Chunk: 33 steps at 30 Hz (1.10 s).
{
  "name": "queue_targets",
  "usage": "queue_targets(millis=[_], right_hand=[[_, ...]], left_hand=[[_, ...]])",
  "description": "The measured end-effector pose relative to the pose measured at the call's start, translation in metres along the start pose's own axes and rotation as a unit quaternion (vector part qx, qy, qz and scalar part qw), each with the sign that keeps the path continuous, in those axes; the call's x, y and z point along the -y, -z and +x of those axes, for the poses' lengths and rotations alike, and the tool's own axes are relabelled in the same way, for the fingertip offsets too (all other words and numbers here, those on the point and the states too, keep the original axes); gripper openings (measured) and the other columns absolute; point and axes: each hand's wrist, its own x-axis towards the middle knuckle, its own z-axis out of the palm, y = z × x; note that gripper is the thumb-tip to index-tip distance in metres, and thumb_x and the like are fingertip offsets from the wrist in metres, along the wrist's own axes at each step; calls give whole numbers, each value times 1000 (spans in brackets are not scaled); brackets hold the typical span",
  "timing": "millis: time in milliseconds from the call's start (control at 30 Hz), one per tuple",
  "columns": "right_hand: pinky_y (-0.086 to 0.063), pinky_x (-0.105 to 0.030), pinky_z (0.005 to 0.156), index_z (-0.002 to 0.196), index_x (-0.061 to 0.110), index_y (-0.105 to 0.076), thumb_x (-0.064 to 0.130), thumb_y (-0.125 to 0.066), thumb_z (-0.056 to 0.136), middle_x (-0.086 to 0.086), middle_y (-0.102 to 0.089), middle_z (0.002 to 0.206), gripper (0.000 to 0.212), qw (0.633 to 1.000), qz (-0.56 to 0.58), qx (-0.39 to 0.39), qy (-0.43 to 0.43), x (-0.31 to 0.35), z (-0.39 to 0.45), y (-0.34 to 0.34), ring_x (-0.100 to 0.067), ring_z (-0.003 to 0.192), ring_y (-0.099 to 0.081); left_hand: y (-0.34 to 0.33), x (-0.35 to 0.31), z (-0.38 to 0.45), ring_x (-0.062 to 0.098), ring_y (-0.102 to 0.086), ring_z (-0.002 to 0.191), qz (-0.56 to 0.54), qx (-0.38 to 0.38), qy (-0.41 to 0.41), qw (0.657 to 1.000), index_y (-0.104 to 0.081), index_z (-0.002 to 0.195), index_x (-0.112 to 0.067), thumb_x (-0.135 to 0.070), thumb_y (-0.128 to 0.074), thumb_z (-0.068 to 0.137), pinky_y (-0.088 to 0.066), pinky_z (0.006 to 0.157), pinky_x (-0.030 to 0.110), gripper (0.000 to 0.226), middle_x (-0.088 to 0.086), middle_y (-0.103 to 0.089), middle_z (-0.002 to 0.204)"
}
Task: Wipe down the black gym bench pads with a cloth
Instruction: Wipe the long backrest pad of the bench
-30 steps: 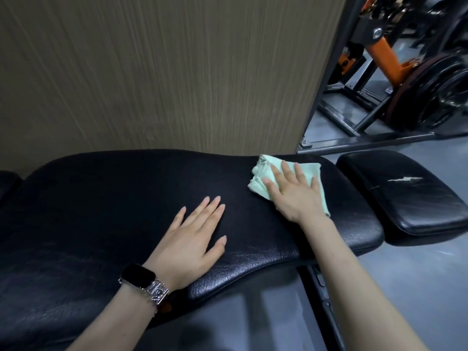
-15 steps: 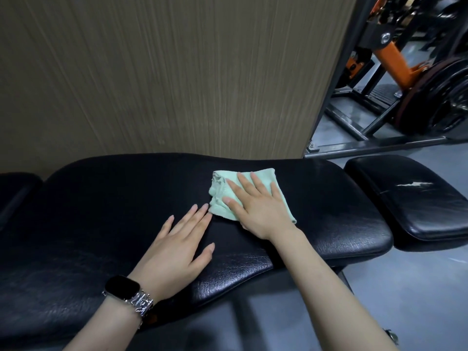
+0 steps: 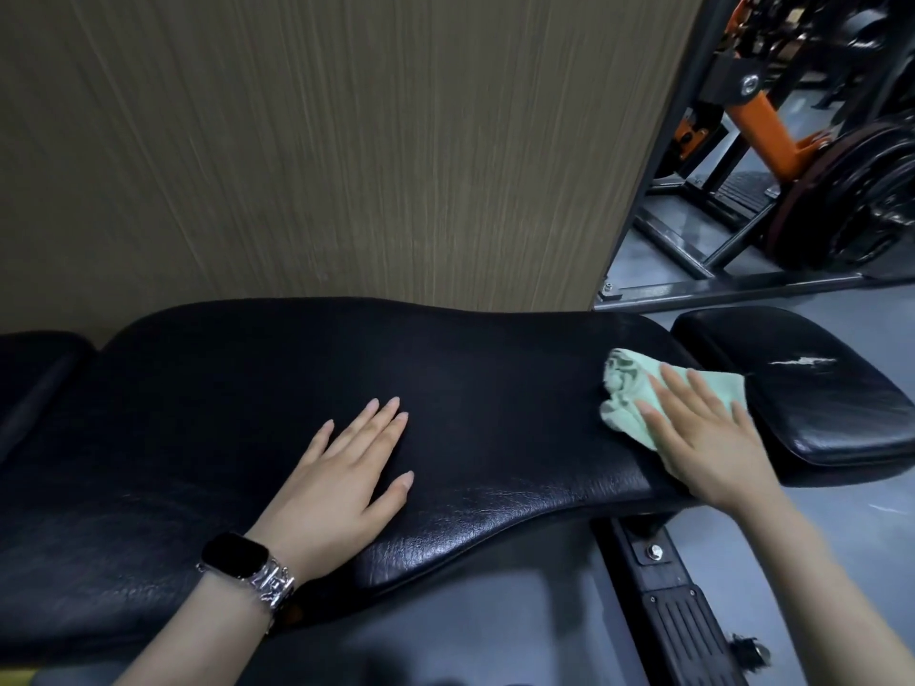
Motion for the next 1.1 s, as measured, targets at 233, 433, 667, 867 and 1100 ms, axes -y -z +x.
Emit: queue_targets(millis=[233,433,667,867,1100], right_hand=[[-1,-45,116,150,38,-9,54,-13,97,12,-2,160,56,998,-20,-26,-45,26,-8,-8,-10,146,6],[1,-47,116,150,39,-7,55,-12,97,11,0,160,56,1000,-11,-12,-21,77,-10,-17,-13,146,8],[1,-49,115,150,40,-6,56,-12,97,10,1,160,56,1000,0,2,25,141,2,-28,-15,147,8],[4,-50,114,150,40,-4,56,-11,97,9,3,160,56,997,2,16,81,197,9,-39,-16,146,10],[6,-50,116,150,39,-2,56,-11,97,8,5,160,56,988,-1,32,152,258,11,-52,-17,146,13]], left_hand=[[1,9,-13,-11,27,131,-6,-4,5,1000,5,147,-33,-78,15,67,15,111,24,92,-23,16,151],[3,26,-30,-12,26,131,-9,-17,2,1000,0,148,-32,-75,12,71,16,110,22,88,-23,13,151],[6,48,-54,-11,16,135,-37,-40,-7,998,-11,148,-31,-73,5,79,14,111,21,82,-22,1,153],[8,63,-67,-11,18,135,-25,-57,-5,998,-12,147,-31,-66,2,83,13,112,22,75,-21,1,154],[7,79,-78,-9,10,138,-35,-79,-12,996,-25,146,-28,-59,-10,89,9,112,22,67,-19,-11,154]])
